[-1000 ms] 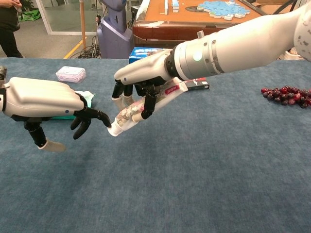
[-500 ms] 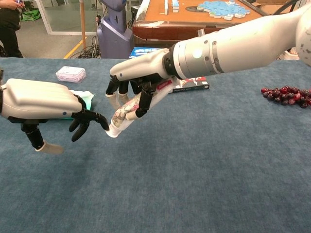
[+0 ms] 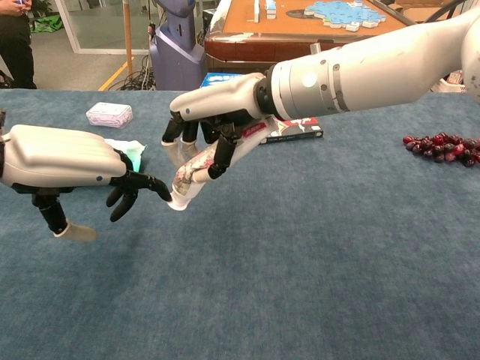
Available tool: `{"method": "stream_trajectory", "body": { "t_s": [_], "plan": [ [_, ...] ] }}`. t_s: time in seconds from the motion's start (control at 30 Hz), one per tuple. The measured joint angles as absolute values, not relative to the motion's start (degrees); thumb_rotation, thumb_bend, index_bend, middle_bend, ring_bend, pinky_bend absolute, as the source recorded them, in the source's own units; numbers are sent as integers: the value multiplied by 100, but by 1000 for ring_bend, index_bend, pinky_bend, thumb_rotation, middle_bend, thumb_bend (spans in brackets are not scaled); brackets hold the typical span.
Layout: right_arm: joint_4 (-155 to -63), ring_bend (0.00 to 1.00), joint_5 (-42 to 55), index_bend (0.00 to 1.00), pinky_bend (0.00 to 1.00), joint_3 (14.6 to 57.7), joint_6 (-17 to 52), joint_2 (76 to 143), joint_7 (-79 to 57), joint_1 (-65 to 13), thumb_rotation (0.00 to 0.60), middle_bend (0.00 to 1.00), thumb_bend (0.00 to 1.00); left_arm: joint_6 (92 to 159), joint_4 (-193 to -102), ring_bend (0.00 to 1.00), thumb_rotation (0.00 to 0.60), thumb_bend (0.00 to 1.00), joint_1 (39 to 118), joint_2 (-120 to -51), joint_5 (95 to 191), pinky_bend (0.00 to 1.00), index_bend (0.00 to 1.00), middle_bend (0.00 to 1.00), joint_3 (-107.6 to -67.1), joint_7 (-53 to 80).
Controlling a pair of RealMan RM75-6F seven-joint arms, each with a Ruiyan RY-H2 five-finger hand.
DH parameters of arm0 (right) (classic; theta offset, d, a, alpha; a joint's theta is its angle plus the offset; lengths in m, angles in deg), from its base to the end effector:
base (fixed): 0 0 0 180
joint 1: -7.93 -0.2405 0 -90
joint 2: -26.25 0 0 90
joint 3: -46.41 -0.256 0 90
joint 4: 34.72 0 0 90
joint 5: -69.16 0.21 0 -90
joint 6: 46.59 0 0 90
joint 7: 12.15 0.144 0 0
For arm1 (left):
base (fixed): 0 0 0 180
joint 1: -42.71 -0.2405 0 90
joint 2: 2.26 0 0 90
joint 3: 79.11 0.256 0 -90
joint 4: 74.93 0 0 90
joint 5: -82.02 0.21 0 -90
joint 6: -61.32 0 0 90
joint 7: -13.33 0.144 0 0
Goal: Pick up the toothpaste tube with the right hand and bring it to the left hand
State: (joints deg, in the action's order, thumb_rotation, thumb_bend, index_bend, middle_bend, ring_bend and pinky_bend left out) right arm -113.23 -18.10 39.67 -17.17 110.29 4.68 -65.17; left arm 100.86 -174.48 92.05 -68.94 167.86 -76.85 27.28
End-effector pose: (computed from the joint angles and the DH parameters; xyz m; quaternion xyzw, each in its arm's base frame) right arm 0.0001 -0.3735 -0.0414 0.9015 -0.2602 0.3106 0.1520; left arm -0.1482 0.2936 0.0285 -0.9132 -0.2152 -0.2274 0.2608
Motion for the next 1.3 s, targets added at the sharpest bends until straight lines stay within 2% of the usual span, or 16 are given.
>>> {"method": "stream_trajectory", "body": {
  "t_s": [1.3],
  "plan": [
    [-11331,848,-1873,1000,666,4044,-1389,10932,730,-6477,600,896,1000,10069,-17418,426,600,270,9209,-6928,16726,179,120,481,-7629,2755]
  ]
}}
